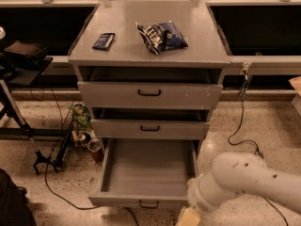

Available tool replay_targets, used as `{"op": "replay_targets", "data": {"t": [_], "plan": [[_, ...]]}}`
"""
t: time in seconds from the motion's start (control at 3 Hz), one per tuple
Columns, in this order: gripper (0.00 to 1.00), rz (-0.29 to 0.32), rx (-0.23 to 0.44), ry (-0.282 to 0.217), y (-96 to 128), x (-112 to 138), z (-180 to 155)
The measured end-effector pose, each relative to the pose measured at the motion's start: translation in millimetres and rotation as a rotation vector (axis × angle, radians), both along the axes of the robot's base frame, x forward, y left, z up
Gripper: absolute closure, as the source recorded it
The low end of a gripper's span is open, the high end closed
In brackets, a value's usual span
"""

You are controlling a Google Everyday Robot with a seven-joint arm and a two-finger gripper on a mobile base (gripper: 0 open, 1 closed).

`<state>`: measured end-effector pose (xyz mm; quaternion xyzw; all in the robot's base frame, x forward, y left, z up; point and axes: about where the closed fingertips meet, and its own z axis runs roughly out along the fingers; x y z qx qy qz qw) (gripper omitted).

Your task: Close bottom drawer

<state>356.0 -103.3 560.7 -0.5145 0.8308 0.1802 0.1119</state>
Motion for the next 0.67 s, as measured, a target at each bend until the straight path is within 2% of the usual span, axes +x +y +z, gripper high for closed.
{"op": "replay_targets", "data": {"t": [0.33,0.67], "plan": [[0.00,-0.050,0.043,0.047,9.1,-12.9,-37.2],[0.00,-0.049,0.045,0.039,8.2,-10.7,-35.2]]}}
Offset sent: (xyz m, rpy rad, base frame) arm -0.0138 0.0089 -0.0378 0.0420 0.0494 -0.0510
